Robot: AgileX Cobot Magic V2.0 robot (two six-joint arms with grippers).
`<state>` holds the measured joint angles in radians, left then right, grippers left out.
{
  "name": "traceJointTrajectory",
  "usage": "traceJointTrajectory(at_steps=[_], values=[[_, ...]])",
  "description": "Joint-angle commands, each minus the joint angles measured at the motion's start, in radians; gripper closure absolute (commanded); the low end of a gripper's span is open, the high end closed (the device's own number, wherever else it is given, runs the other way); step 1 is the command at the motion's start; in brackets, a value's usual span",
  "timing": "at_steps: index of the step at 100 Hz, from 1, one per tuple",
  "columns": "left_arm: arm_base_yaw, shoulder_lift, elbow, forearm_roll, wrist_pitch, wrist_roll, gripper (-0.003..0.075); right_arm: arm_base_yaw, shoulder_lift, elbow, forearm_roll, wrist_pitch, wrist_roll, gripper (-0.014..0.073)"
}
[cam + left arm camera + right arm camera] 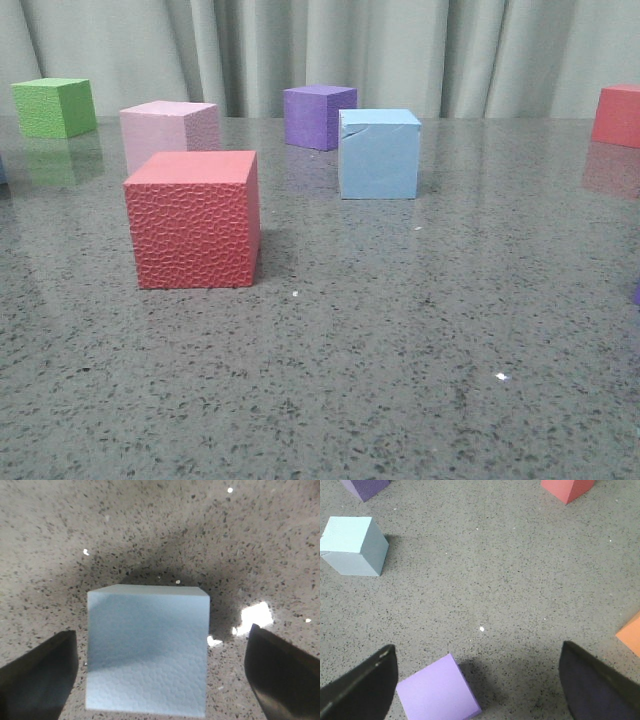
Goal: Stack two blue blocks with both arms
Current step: 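Close the left gripper on the second light blue cube and lift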
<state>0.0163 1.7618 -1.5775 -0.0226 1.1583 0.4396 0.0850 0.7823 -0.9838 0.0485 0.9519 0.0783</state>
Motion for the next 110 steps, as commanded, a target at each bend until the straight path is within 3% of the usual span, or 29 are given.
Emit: traceJointTrajectory(at_steps=[1, 57, 66, 90, 110], values=[[0.003, -0.028, -0.028, -0.013, -0.012, 0.0, 0.0081, -0.002, -0.003, -0.023, 0.007, -0.068, -0.004, -0.0053], [0.003, -0.007, -0.028, -0.007, 0.015, -0.006, 0.0095, -0.002, -0.003, -0.023, 0.007, -0.067, -0.004, -0.0053], [0.003, -0.007, -0.028, -0.007, 0.021, -0.006, 0.0156, -0.002, -0.003, -0.023, 0.007, -0.067, -0.004, -0.0053], [0.003, -0.007, -0.028, -0.003, 0.03, -0.006, 0.0409, -0.002, -0.003, -0.023, 0.007, -0.066, -0.004, -0.0053], [0.003, -0.007, -0.028, 0.023, 0.03, -0.006, 0.0528, -0.002, -0.003, -0.023, 0.007, -0.065, -0.004, -0.0053]])
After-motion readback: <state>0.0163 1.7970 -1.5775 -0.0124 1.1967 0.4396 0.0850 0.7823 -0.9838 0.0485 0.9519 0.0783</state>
